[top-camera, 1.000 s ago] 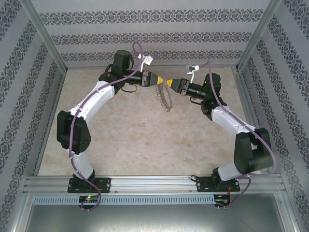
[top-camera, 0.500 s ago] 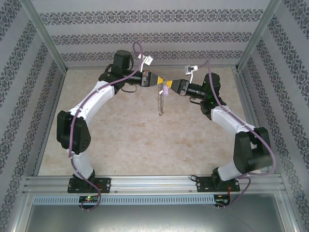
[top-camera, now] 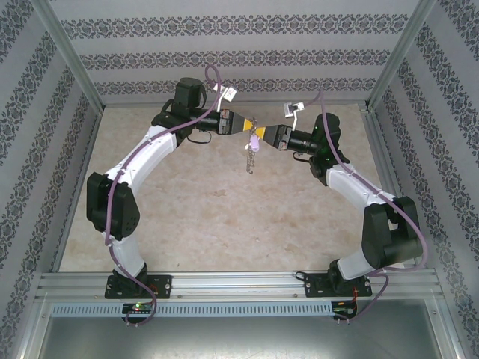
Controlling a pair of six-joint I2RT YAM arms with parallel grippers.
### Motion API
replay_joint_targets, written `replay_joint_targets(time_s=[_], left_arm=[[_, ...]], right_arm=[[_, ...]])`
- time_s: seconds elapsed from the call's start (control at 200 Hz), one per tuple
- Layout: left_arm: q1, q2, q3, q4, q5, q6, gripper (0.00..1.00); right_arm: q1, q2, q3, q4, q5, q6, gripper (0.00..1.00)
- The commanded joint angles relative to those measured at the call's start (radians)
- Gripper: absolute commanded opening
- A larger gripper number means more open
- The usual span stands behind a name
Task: Put the keys on the keyring
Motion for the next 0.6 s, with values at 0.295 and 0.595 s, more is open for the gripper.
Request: replay_joint_targets(time_s=[0.295, 0.595], left_arm=[[0.011, -0.047, -0.008, 0.041, 0.007, 0.006, 0.00], [0.010, -0.050, -0.013, 0.045, 0.010, 0.008, 0.00]], right_arm=[[0.016, -0.013, 0.018, -0.032, -0.104, -0.054, 0.07], [-0.084, -0.107, -0.015, -0.038, -0.046, -0.034, 0.42]])
